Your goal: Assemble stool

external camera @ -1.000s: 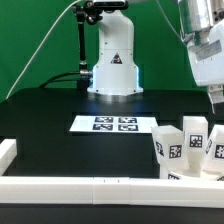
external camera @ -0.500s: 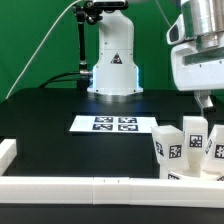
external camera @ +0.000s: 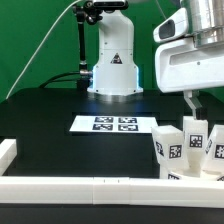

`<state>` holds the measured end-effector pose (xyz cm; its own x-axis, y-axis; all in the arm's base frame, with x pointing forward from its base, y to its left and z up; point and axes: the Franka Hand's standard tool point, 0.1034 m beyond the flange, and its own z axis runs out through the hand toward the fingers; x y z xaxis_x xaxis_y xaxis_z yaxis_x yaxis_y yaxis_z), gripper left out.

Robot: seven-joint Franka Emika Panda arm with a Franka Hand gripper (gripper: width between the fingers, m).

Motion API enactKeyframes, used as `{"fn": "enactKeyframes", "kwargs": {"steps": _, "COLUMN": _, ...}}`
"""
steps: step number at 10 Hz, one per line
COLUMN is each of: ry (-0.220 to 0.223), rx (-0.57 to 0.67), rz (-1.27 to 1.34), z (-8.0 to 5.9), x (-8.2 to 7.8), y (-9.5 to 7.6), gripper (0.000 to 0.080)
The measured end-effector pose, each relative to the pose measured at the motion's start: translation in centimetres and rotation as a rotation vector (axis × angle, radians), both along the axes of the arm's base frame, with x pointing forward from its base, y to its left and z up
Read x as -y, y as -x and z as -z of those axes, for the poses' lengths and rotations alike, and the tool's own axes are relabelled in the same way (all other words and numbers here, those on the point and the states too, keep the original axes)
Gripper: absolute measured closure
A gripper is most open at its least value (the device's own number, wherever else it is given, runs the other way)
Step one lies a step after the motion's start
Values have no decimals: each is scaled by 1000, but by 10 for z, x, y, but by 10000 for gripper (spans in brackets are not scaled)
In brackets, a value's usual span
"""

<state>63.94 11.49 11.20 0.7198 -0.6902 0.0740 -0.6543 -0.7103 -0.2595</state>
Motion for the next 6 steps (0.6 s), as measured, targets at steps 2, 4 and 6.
{"fn": "enactKeyframes", "kwargs": {"steps": 2, "ry": 63, "rx": 23, "rz": -195, "z": 1, "x": -2, "y": 1, "gripper": 150}}
{"fn": "enactKeyframes", "kwargs": {"steps": 4, "ry": 172, "rx": 44, "rz": -508, "z": 1, "x": -16, "y": 3, "gripper": 150}}
{"fn": "enactKeyframes", "kwargs": {"steps": 6, "ry": 205, "rx": 64, "rz": -668, "z": -2, "x": -20, "y": 3, "gripper": 150}}
